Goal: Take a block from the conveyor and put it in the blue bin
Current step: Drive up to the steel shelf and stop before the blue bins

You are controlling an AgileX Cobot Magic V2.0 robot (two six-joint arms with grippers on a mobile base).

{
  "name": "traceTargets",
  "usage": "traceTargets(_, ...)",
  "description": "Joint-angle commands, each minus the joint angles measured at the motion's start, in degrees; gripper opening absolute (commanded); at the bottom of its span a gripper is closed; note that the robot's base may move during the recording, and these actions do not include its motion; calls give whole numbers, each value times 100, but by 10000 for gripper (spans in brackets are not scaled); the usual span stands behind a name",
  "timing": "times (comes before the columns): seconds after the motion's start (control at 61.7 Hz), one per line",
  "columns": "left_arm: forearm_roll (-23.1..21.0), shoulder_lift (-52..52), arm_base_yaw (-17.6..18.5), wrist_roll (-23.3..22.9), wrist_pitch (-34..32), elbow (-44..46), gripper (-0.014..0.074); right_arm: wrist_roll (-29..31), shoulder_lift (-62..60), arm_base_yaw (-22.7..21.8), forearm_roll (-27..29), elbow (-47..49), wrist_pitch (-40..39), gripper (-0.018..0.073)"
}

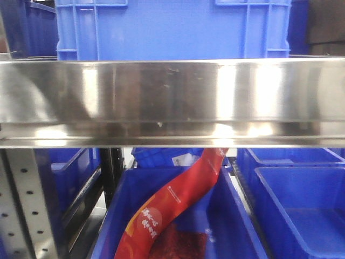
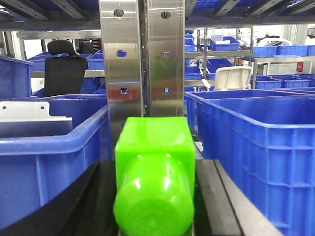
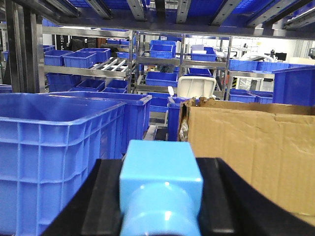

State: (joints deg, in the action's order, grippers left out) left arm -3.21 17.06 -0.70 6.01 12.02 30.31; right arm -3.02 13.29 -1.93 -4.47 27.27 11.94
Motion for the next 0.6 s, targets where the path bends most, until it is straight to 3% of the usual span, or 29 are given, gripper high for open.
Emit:
traceTargets(0.0, -3, -22, -23, -11, -106, 15, -111, 12, -20, -31, -50, 1, -131, -162)
traceTargets(0.584, -3, -22, -23, -11, -106, 15, -111, 12, -20, -31, -50, 1, -131, -162)
